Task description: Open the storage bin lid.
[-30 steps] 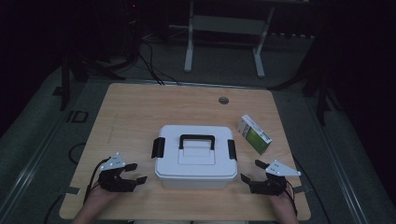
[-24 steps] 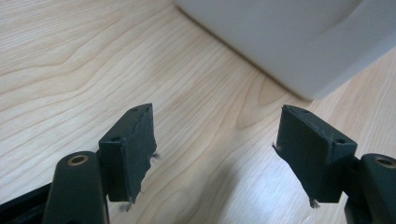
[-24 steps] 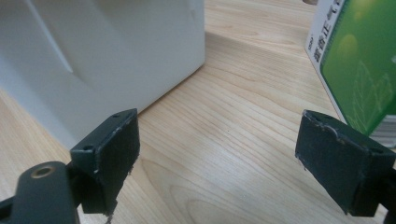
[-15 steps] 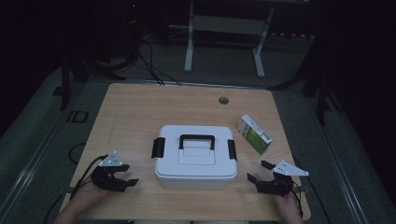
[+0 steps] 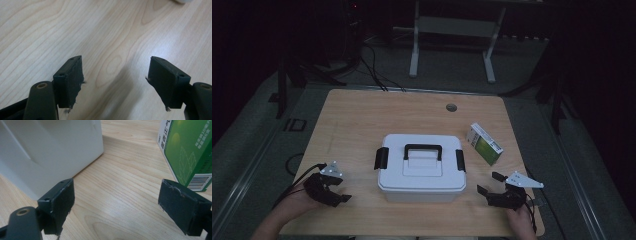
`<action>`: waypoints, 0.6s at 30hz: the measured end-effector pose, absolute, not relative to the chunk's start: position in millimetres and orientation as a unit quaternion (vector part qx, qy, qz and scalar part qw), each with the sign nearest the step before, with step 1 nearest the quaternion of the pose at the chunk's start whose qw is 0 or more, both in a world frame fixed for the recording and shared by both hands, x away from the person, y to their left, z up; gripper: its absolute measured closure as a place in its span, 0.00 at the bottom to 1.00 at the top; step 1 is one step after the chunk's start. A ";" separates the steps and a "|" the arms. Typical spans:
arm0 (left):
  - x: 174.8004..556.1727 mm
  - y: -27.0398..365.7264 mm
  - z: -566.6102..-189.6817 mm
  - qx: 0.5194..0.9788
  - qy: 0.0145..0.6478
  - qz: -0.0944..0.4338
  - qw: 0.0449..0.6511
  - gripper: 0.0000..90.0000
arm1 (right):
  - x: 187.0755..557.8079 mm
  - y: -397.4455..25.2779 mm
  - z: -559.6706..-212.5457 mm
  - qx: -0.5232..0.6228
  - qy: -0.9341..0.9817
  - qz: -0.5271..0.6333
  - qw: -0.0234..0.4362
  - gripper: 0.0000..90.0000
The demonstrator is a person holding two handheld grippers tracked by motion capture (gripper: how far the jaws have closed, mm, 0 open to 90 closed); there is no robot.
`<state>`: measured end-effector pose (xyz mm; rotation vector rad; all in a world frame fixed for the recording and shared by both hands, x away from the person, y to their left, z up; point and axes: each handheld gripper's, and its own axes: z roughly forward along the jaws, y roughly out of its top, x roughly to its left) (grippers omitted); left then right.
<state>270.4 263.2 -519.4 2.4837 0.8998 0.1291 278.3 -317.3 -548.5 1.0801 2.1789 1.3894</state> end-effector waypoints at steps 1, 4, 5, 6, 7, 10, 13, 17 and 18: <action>270.8 263.3 -517.8 0.913 0.328 0.051 0.237 0.31 | 278.2 -317.4 -548.5 0.380 0.767 0.489 0.170 0.15; 272.5 262.9 -513.6 0.922 0.322 0.043 0.212 0.31 | 278.0 -317.4 -548.8 0.381 0.767 0.488 0.171 0.15; 273.5 262.7 -512.5 0.925 0.319 0.037 0.204 0.31 | 278.0 -317.3 -548.8 0.381 0.767 0.488 0.170 0.15; 273.9 262.0 -511.2 0.928 0.315 0.041 0.193 0.31 | 278.0 -317.4 -548.8 0.381 0.767 0.488 0.170 0.15; 274.4 261.5 -509.9 0.931 0.313 0.042 0.183 0.31 | 277.9 -317.4 -548.7 0.381 0.766 0.489 0.171 0.15; 276.0 260.8 -505.6 0.937 0.306 0.038 0.165 0.31 | 277.6 -318.0 -548.7 0.382 0.765 0.489 0.171 0.15; 278.4 261.7 -500.5 0.939 0.307 0.035 0.153 0.31 | 277.9 -318.2 -549.0 0.382 0.765 0.490 0.170 0.15; 281.1 262.6 -495.1 0.942 0.305 0.029 0.135 0.31 | 278.0 -318.3 -549.1 0.382 0.765 0.490 0.170 0.15; 281.8 262.3 -494.4 0.944 0.304 0.027 0.127 0.31 | 278.0 -318.4 -549.2 0.382 0.765 0.490 0.170 0.15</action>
